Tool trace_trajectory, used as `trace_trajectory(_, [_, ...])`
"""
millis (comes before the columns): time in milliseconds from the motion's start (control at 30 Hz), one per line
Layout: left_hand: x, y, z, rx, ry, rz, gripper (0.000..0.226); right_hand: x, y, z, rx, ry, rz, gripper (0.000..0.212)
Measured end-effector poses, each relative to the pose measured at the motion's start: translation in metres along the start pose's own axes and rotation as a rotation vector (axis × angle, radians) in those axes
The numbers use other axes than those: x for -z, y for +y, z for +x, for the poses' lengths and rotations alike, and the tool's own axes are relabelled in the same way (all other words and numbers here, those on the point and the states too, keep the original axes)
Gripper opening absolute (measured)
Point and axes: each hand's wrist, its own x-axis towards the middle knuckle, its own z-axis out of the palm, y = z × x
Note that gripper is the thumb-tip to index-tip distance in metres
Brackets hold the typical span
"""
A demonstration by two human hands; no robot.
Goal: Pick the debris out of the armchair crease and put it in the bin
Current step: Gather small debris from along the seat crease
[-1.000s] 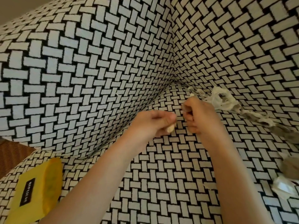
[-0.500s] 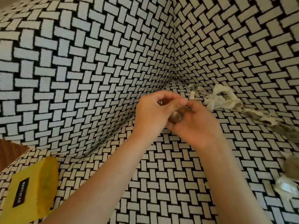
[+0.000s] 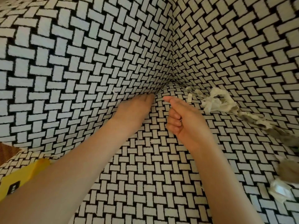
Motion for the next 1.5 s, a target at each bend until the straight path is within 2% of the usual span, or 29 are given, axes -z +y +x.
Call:
trace_trajectory(67, [0.002,-0.005,0.008,-0.147,0.015,0.322,0.06,-0.006,0.003,-0.001,0.083,0.033,-0.253,0.024])
trace_trajectory(133, [0.004,-0.01,0.016,-0.257,0.068,0.535,0.052,-0.01,0.007,-0.002,0.125,0.056,-0.409,0.027])
trace_trajectory(300, [0.005,-0.016,0.04,-0.38,0.092,0.706,0.053,-0.013,0.008,-0.005,0.111,0.049,-0.436,0.027])
trace_trajectory(500, [-0.01,-0.028,0.052,-0.435,0.204,0.702,0.038,-0.012,0.006,-0.009,0.021,0.086,-0.346,0.027])
trace_trajectory(567, [-0.014,-0.029,0.053,-0.443,0.288,0.716,0.029,-0.014,0.007,-0.009,0.032,0.079,-0.35,0.028])
trace_trajectory(633, [-0.01,-0.027,0.052,-0.431,0.295,0.708,0.022,-0.016,0.009,-0.01,0.061,0.052,-0.384,0.029])
trace_trajectory(833, [-0.016,-0.028,0.056,-0.447,0.379,0.669,0.017,-0.014,0.007,-0.01,0.043,0.034,-0.388,0.029])
trace_trajectory(1000, [-0.02,-0.026,0.057,-0.436,0.458,0.735,0.003,-0.015,0.01,-0.01,0.081,0.043,-0.463,0.029])
trace_trajectory(1267, [-0.025,-0.021,0.061,-0.393,0.523,0.756,0.012,-0.017,0.018,-0.013,0.089,0.048,-0.45,0.031])
trace_trajectory(1367, [-0.026,-0.02,0.062,-0.386,0.547,0.712,0.026,-0.012,0.009,-0.011,0.026,0.048,-0.322,0.029])
trace_trajectory(1500, [-0.031,-0.019,0.062,-0.379,0.648,0.712,0.032,-0.008,-0.001,0.002,-0.051,0.06,0.103,0.024])
